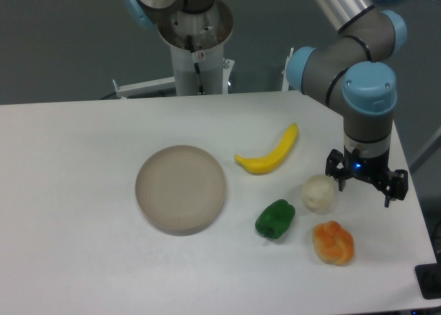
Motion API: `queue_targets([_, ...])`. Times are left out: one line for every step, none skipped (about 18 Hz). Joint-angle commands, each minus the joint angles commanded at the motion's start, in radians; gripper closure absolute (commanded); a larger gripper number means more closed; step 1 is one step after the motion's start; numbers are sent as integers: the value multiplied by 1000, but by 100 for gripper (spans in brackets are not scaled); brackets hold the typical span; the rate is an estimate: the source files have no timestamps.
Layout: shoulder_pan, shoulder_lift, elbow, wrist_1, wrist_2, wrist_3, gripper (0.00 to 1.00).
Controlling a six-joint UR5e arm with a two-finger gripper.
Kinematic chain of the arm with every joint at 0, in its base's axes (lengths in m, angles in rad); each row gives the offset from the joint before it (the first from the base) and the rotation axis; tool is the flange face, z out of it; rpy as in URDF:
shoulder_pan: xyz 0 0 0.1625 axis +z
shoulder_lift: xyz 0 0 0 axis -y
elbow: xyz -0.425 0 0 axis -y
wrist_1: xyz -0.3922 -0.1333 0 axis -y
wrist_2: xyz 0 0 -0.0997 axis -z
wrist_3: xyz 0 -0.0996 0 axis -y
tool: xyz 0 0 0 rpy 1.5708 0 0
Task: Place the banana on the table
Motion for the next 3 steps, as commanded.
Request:
queue_targets([0,2,-2,0,0,5,0])
queue_targets([0,2,-2,2,-2,5,0])
queue_targets([0,2,-2,2,-2,0,0])
